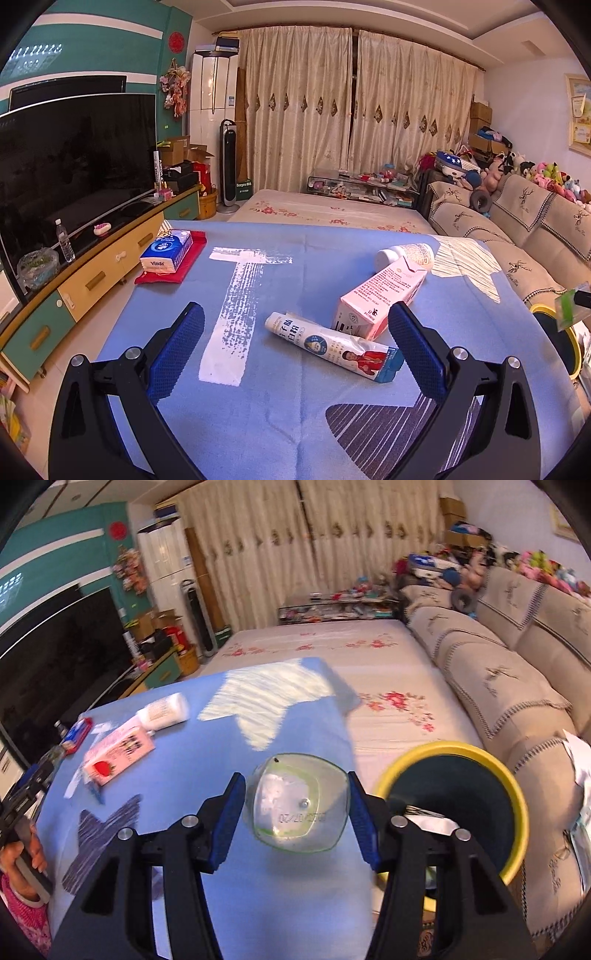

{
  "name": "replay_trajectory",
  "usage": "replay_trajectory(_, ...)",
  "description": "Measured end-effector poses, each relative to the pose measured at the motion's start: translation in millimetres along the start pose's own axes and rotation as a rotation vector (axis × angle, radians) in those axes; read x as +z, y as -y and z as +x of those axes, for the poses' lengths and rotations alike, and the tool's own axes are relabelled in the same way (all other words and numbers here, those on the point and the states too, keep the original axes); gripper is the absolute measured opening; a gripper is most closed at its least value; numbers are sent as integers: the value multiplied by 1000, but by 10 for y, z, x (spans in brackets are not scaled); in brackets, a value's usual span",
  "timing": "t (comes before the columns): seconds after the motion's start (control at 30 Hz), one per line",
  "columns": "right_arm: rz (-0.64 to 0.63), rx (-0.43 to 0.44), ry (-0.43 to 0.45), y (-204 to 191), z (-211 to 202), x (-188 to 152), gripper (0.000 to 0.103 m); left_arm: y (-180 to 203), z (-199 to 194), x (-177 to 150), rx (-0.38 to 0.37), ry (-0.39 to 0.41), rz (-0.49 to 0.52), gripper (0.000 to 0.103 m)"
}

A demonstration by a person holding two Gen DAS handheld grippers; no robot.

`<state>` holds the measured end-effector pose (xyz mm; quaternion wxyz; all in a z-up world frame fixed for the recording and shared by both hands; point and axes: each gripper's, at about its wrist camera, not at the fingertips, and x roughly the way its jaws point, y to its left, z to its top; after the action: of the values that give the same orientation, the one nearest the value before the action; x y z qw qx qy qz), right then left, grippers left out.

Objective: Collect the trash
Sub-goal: 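Carry the green-lidded jar over the bin and open the right gripper, then grasp the pink milk carton with the left gripper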

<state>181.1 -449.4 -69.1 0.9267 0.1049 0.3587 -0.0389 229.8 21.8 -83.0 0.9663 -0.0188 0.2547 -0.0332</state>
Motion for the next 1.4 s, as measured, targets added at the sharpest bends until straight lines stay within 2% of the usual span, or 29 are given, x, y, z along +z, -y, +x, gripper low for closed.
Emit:
replay_trajectory(0.13, 67, -122, -32, 491, 154, -55, 52, 4, -1, -3, -1, 0, 3, 98)
replay_trajectory(0.3, 133, -220, -95, 957, 413, -187, 53, 5, 15, -13, -2, -2, 8, 98)
replay_trajectory(0.57, 163, -317, -122, 1201, 617, -259, 52, 24, 27, -15, -4, -5, 20, 98)
replay_trajectory(0.63, 176, -345, -103, 1173, 569, -250, 56, 25, 21, -18, -5, -3, 21, 98)
replay_trajectory(0.73, 180, -340, -59, 1048, 420, -220, 59, 24, 18, -11, -10, -4, 20, 98)
replay_trajectory(0.8, 173, -304, -24, 882, 302, -184, 61, 30, 16, -10, -13, -6, 25, 98)
replay_trajectory(0.93, 134, -217, 82, 370, 101, -102, 74, 62, 33, -19, -16, -14, 47, 98)
replay_trajectory(1.07, 48, -131, 141, -181, 123, -58, 76, 105, 73, -40, -34, -40, 75, 98)
replay_trajectory(1.23, -9, -105, 147, -507, 307, -129, 76, 176, 134, -72, -56, -78, 105, 98)
replay_trajectory(1.4, -2, -98, 98, -510, 440, -229, 76, 282, 251, -80, -136, -159, 113, 98)
